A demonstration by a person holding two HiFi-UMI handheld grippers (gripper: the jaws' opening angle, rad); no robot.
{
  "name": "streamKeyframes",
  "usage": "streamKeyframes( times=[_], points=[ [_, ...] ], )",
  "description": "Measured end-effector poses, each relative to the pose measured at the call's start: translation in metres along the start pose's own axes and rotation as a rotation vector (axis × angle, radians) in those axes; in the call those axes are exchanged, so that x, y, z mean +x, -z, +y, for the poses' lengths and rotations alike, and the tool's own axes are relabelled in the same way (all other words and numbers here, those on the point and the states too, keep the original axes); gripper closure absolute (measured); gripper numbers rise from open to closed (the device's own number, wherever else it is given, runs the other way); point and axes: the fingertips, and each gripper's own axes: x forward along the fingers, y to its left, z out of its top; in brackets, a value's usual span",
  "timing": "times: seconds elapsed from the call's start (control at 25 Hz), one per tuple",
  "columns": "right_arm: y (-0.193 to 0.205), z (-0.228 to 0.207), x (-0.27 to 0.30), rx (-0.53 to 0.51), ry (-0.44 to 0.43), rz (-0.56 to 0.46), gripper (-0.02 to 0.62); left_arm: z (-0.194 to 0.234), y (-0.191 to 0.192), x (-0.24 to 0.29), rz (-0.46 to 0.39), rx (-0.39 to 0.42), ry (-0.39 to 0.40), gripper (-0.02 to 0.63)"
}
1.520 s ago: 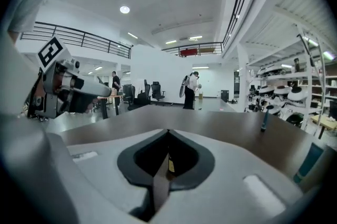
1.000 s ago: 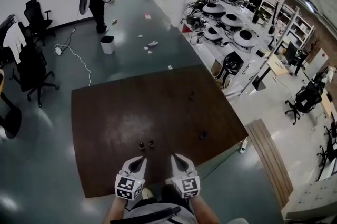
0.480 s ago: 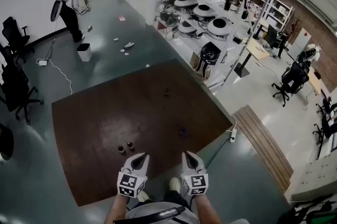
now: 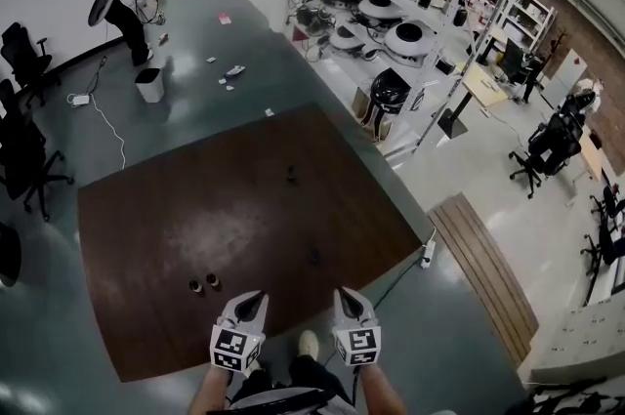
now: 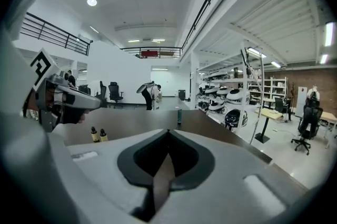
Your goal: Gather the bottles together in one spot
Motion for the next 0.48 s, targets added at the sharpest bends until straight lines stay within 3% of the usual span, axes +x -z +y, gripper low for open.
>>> streamKeyframes(
  times=[0.48],
  points=[
    [0.044,-0.012,0.059,-0.008,-0.137,0.074,0.594,0.015,0.037,0.047,0.081,-0.055,-0.082,0.606]
  ],
)
